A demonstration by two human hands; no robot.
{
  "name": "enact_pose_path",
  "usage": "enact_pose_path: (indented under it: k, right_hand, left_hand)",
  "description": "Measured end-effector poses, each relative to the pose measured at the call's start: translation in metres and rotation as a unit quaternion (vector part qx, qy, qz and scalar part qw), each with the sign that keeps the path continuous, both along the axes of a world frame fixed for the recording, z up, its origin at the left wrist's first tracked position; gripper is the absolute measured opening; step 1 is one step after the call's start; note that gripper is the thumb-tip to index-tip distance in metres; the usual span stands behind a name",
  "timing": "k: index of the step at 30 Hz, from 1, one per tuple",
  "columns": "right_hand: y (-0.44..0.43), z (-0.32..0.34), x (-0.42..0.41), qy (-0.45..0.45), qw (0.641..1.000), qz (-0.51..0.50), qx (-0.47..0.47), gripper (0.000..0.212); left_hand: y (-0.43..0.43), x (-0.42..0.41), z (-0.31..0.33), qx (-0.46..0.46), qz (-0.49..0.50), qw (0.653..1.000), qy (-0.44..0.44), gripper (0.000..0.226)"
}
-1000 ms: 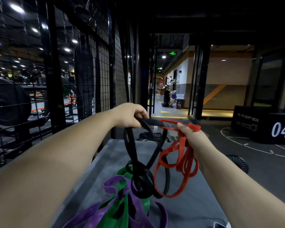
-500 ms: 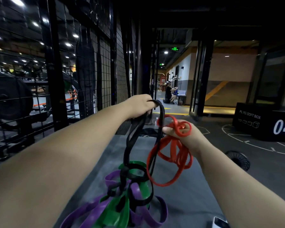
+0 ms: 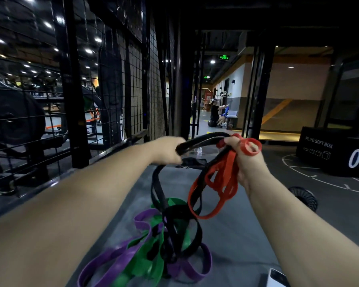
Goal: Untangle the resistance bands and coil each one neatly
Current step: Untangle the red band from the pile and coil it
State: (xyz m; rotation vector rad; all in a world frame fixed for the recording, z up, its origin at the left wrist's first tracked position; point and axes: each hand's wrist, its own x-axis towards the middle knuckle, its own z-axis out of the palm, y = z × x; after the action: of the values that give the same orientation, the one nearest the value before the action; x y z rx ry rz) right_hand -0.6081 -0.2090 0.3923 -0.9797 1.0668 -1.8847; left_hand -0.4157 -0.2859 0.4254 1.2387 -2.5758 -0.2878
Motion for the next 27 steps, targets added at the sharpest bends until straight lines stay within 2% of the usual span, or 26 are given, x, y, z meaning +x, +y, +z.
enact_pose_path:
  k: [4,6,8,10,12,13,16,19,21,24,27]
  right_hand:
    - [-0.001,0.010,-0.014,-0.046,0.999,-0.003,-0.008,0.014]
    - [0.001,0.009,-0.016,-0.027,0.999,-0.017,-0.004,0.016]
    - [0.001,0.003,-0.017,-0.010,0.999,-0.031,-0.001,0.010]
    - [0.000,-0.005,-0.017,-0.002,1.000,-0.024,0.002,0.012]
    - [0.000,-0.013,-0.021,0.041,0.999,-0.013,0.014,0.013]
    - [-0.001,-0.018,-0.025,0.073,0.997,-0.010,0.023,0.013]
    - [0.000,-0.032,-0.030,0.190,0.978,-0.024,0.078,0.004]
    - [-0.003,-0.043,-0.028,0.267,0.958,-0.033,0.098,0.012]
    - [-0.005,-0.047,-0.024,0.304,0.947,-0.021,0.097,0.014]
    - [-0.006,-0.053,-0.016,0.354,0.930,0.014,0.095,0.025]
    - [-0.004,-0.056,-0.008,0.372,0.922,0.037,0.099,0.023]
  left_hand:
    - [-0.016,0.018,-0.073,0.021,0.063,0.998,0.023,0.016]
    - [-0.028,0.025,-0.106,0.032,0.090,0.994,0.048,0.013]
    - [-0.033,0.027,-0.124,0.083,0.109,0.986,0.096,0.013]
    - [-0.031,0.026,-0.129,0.194,0.144,0.945,0.222,0.019]
    - [-0.024,0.024,-0.124,0.306,0.184,0.868,0.346,0.033]
    - [-0.022,0.024,-0.121,0.337,0.194,0.839,0.380,0.039]
    - [-0.017,0.019,-0.106,0.360,0.216,0.795,0.438,0.041]
    - [-0.013,0.007,-0.088,0.383,0.209,0.733,0.522,0.020]
    - [-0.004,-0.001,-0.074,0.406,0.185,0.712,0.542,0.013]
    - [0.008,-0.013,-0.056,0.427,0.136,0.690,0.568,0.015]
    - [0.016,-0.023,-0.042,0.428,0.077,0.687,0.583,0.017]
